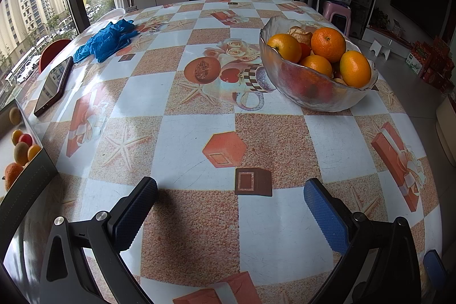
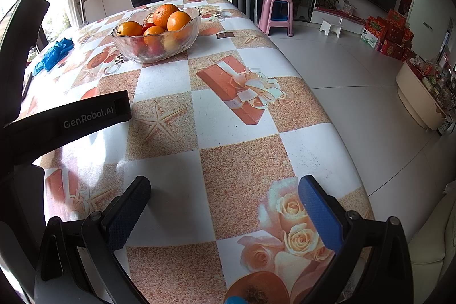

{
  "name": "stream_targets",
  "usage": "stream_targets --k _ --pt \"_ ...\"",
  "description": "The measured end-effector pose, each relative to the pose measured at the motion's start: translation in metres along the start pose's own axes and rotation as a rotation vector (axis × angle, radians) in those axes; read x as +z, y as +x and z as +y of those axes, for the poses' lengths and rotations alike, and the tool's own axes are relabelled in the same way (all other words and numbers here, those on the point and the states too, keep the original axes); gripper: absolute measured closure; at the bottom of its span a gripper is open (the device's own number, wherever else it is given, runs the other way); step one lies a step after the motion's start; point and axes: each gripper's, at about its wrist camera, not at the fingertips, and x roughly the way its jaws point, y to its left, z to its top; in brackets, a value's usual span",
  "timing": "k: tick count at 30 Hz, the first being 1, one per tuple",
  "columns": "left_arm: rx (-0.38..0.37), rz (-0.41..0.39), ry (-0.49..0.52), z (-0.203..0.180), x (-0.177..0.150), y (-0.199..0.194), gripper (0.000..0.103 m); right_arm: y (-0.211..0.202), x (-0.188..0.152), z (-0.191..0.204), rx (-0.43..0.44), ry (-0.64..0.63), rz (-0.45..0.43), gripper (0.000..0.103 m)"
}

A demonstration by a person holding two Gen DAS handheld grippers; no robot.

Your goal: Organize fruits

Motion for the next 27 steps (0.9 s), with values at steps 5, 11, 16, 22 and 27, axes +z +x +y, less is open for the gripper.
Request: stream_targets --k 5,11,16,22,27 --pt "0.000 0.000 0.000 -0.002 0.000 0.001 0.000 0.000 0.000 -0.001 -0.002 -0.001 0.001 0.000" --pt "0.000 0.000 -0.001 -0.002 0.000 0.001 0.000 0.000 0.000 -0.001 -0.002 -0.001 0.001 0.000" --pt "0.000 0.000 -0.001 -0.002 0.000 0.001 0.000 0.000 -0.001 -0.001 -0.003 -0.002 0.001 0.000" --pt "0.000 0.000 -0.001 -0.002 0.000 0.001 0.000 -0.003 -0.003 0.000 -0.029 -0.007 -0.003 0.000" --pt "0.000 0.000 -0.001 -0.003 0.000 0.001 0.000 -0.010 -0.011 0.007 -0.053 0.018 0.003 0.000"
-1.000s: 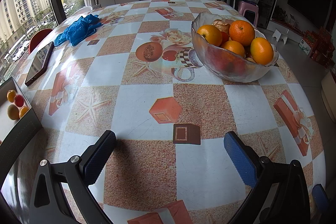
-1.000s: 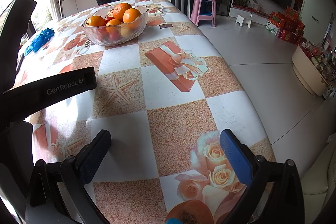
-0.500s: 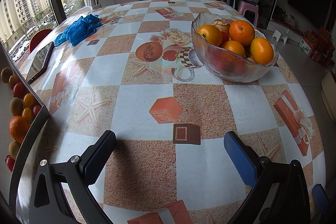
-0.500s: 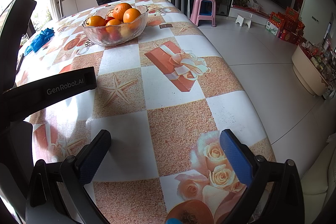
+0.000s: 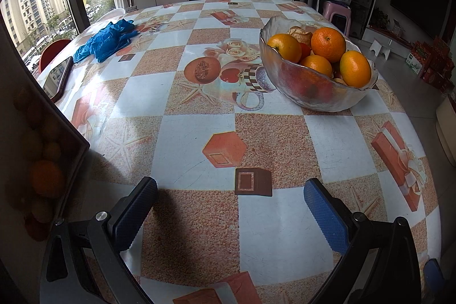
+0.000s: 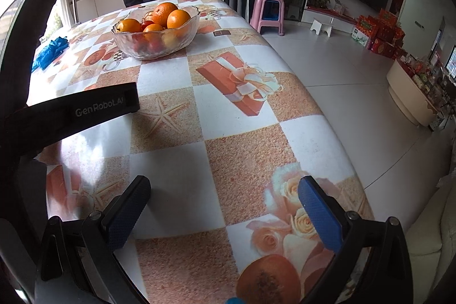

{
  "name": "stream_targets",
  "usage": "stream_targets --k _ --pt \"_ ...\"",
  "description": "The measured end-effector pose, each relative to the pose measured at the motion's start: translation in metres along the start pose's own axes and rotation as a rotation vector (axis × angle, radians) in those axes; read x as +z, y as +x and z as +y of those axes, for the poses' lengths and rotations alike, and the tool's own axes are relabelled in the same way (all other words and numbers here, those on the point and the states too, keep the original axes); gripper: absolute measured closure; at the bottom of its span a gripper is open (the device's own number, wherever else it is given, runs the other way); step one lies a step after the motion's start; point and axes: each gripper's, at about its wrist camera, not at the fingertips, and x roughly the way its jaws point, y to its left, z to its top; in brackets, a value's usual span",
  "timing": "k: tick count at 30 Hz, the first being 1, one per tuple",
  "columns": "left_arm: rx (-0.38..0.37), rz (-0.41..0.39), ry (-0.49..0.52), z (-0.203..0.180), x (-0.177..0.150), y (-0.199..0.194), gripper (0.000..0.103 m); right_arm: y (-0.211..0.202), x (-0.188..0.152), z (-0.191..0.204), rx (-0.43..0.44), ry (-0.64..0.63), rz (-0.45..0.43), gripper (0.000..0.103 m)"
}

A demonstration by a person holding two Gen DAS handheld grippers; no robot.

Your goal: Organize fruits

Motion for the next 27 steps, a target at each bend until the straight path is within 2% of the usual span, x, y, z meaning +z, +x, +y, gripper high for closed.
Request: stream_targets --k 2,6,27 --pt "0.000 0.000 0.000 0.0015 -0.0001 -0.0010 0.000 -0.0023 -0.0009 0.0053 -0.029 -0.026 -0.017 0.000" --pt "0.000 0.000 0.000 0.0017 -0.0001 -0.0012 0.000 0.0021 0.0011 -0.0036 0.029 0.010 0.005 0.000" --pt "0.000 0.000 -0.001 -0.0006 -0.0001 -0.0001 0.000 0.0026 0.0011 -0.0011 0.020 0.002 0.001 0.000"
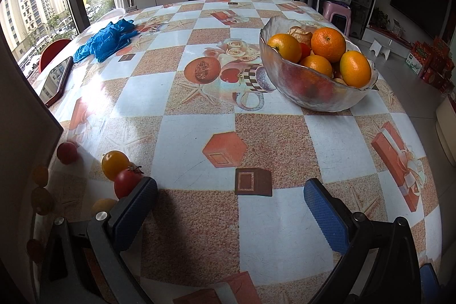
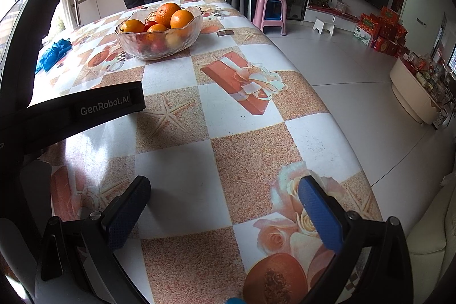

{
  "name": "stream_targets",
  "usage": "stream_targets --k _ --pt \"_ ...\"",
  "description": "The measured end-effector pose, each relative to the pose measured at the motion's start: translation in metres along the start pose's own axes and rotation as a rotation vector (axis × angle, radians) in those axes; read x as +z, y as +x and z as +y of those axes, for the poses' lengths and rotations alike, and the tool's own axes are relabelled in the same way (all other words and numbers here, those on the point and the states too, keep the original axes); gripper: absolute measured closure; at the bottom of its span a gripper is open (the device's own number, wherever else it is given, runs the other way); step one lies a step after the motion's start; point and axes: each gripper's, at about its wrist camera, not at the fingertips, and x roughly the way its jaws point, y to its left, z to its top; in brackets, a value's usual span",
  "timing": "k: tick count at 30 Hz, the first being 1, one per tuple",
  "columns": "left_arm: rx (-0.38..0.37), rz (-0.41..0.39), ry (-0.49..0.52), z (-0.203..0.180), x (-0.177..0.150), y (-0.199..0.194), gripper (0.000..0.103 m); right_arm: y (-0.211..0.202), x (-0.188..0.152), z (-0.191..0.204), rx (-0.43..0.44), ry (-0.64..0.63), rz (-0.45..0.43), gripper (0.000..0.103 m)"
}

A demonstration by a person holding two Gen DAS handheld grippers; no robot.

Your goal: Organize fruits

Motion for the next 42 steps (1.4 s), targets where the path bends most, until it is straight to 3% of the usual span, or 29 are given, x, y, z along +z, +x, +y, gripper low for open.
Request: stream_targets --k 42 --pt "0.000 0.000 0.000 0.0017 -0.0001 -0.0013 0.000 0.0000 0.0007 0.0029 0.011 -0.005 -0.003 0.000"
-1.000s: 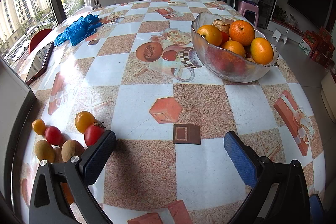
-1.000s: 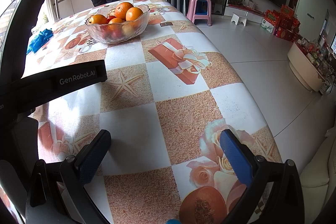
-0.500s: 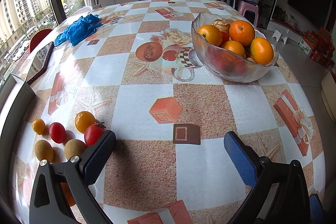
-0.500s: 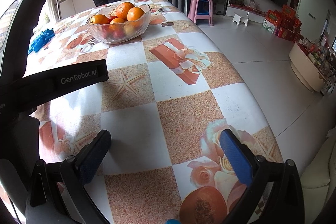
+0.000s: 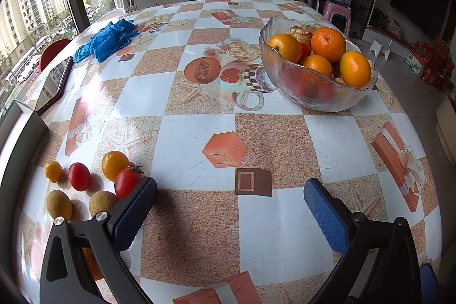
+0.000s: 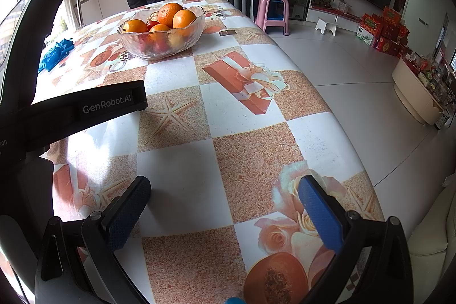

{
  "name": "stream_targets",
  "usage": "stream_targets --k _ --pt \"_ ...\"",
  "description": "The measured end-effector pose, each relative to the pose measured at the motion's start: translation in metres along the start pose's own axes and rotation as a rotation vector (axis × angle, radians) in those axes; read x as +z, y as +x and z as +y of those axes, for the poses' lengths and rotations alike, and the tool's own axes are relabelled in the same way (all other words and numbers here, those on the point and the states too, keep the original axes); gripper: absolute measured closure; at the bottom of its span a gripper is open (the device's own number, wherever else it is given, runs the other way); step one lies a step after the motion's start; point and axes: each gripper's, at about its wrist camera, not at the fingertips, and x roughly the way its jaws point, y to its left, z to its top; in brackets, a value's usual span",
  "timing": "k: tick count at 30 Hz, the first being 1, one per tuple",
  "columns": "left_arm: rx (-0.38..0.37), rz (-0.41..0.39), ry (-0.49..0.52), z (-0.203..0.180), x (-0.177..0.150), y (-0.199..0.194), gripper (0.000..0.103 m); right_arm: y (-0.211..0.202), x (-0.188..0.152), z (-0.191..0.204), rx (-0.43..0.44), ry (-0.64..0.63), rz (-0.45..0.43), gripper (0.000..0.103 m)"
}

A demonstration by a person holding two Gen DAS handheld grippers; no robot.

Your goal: Organize fruits

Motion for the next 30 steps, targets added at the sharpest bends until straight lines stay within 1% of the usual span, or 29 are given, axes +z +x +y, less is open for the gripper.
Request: stream_targets --k 30 --pt "0.000 0.000 0.000 -0.0020 0.0001 0.0011 0.000 0.0021 -0.0005 -0.0039 -0.026 0.040 0.007 0.000"
